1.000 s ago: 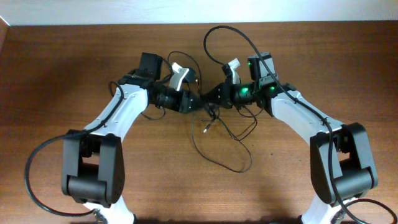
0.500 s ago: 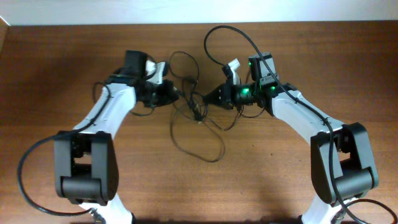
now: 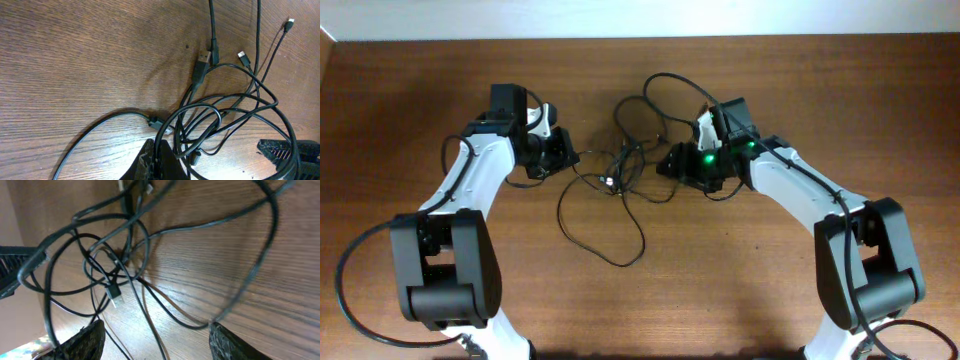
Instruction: Untangle cables
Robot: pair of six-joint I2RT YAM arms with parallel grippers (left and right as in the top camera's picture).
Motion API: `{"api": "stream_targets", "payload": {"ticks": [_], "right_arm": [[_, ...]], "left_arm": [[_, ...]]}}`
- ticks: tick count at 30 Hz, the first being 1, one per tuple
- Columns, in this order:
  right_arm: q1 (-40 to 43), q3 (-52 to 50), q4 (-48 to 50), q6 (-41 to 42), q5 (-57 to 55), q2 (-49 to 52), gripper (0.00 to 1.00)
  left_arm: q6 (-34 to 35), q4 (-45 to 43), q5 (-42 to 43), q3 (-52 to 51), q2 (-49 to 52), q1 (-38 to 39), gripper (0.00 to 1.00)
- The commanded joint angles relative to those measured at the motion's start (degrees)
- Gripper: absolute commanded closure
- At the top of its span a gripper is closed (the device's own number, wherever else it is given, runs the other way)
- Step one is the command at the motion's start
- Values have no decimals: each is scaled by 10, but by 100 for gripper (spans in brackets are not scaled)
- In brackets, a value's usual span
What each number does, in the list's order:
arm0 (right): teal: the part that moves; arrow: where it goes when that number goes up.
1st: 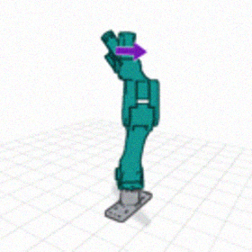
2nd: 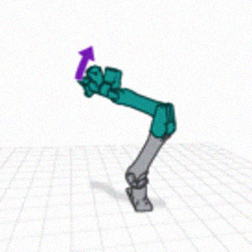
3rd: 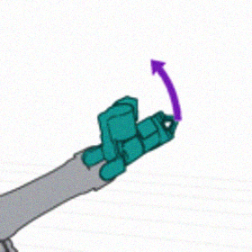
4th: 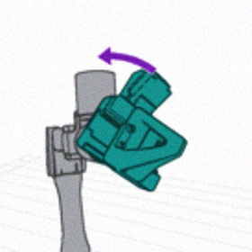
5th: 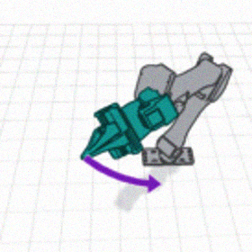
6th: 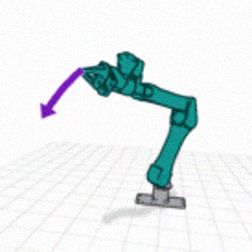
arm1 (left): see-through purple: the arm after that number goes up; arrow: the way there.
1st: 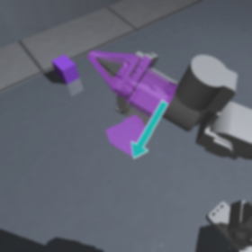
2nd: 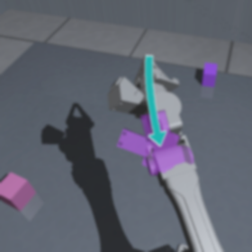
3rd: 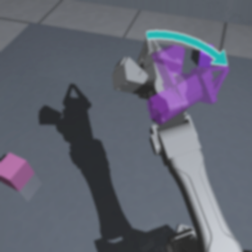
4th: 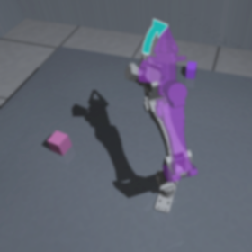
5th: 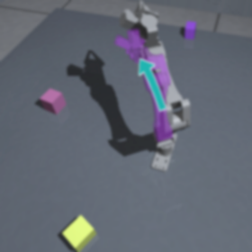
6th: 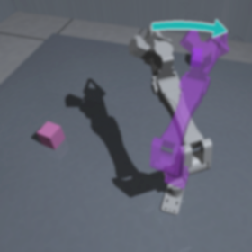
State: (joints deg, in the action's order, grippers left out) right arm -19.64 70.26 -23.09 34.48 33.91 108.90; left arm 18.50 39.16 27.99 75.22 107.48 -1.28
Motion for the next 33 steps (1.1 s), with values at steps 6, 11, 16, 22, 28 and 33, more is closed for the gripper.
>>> {"api": "stream_targets", "payload": {"ticks": [6, 11, 16, 22, 28, 33], "right_arm": [[25, 1, 116, 52, 190, -8, 35], [-43, 1, 110, 52, 58, -7, 41], [-93, 1, 63, 52, -107, -7, 70], [-93, 0, 7, 50, -172, -7, 96], [-93, 0, 3, 50, -172, -7, 96], [-93, 0, -21, 49, -172, -7, 96]], "left_arm": [[6, -5, -4, -2, 6, 2, 95], [6, -5, -4, -2, 6, 2, 95], [6, -5, -4, -2, 6, 2, 95], [-23, -23, 54, -2, 6, 2, 100], [-426, -9, 543, -2, 6, -22, 100], [-409, 11, 544, -2, 6, -77, 100]]}}
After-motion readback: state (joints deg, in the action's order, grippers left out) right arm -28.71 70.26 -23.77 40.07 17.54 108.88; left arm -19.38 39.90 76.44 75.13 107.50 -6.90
